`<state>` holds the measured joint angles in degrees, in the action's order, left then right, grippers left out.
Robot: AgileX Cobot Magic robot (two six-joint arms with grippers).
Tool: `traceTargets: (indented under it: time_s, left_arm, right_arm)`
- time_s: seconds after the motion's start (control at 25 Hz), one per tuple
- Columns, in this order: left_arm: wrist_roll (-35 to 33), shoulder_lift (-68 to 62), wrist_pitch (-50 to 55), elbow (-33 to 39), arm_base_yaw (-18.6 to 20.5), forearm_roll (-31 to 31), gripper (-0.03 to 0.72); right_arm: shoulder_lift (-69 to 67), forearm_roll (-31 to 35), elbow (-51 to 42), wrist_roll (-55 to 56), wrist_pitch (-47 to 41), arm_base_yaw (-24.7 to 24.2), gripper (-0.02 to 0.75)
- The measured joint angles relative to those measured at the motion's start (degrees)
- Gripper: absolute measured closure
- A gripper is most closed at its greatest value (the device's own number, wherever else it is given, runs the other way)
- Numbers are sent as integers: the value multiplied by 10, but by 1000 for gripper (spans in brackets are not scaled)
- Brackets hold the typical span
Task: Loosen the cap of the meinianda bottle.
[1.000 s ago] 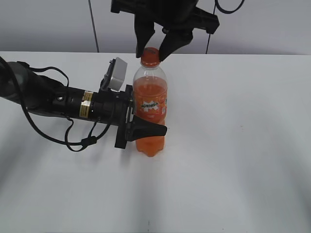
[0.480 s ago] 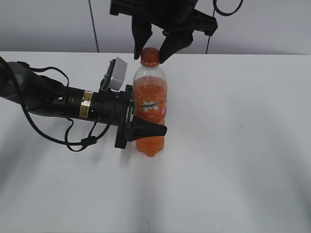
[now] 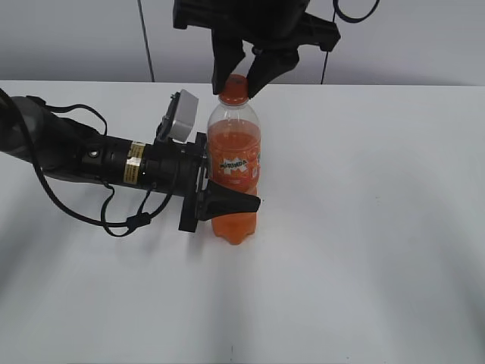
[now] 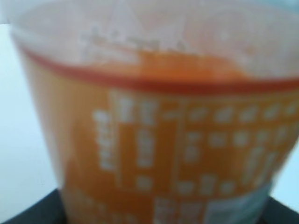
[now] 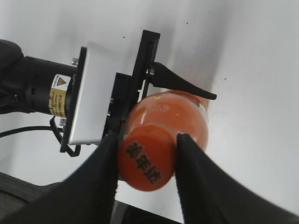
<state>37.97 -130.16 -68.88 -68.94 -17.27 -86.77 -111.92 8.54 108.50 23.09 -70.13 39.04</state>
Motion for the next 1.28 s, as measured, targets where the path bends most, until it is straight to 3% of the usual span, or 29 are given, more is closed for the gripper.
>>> traceTargets:
  time_s: [0.2, 0.84, 1.28]
  left_arm:
    - [0, 0, 0, 0, 0, 0, 270]
    - [-4, 0, -1, 0, 0, -1, 272]
    - [-6, 0, -2, 0, 0, -5, 272]
  right_arm:
    - [0, 3, 0, -66, 0, 0, 456]
    - [-1, 9, 0, -481, 1, 0, 463]
    - [-1, 13, 0, -672, 0, 0, 464]
